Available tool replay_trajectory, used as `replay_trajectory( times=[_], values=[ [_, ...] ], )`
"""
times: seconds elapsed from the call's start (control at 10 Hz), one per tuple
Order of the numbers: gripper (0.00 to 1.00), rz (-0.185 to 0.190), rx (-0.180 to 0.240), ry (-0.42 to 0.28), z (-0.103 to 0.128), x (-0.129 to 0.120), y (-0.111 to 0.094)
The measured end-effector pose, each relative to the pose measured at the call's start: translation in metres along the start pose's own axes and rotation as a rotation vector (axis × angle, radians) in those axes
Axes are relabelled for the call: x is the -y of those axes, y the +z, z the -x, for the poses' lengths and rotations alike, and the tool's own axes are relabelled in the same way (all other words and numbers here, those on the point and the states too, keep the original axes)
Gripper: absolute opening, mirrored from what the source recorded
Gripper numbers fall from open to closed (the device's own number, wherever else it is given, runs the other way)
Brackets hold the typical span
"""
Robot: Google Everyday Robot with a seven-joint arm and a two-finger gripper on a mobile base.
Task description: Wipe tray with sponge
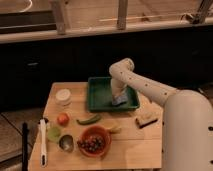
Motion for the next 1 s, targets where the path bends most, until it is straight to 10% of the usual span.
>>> replay_trajectory(
  times=[1.0],
  values=[
    [0.01, -0.006, 0.006, -0.054, 0.0003, 0.0002, 0.0052]
  ],
)
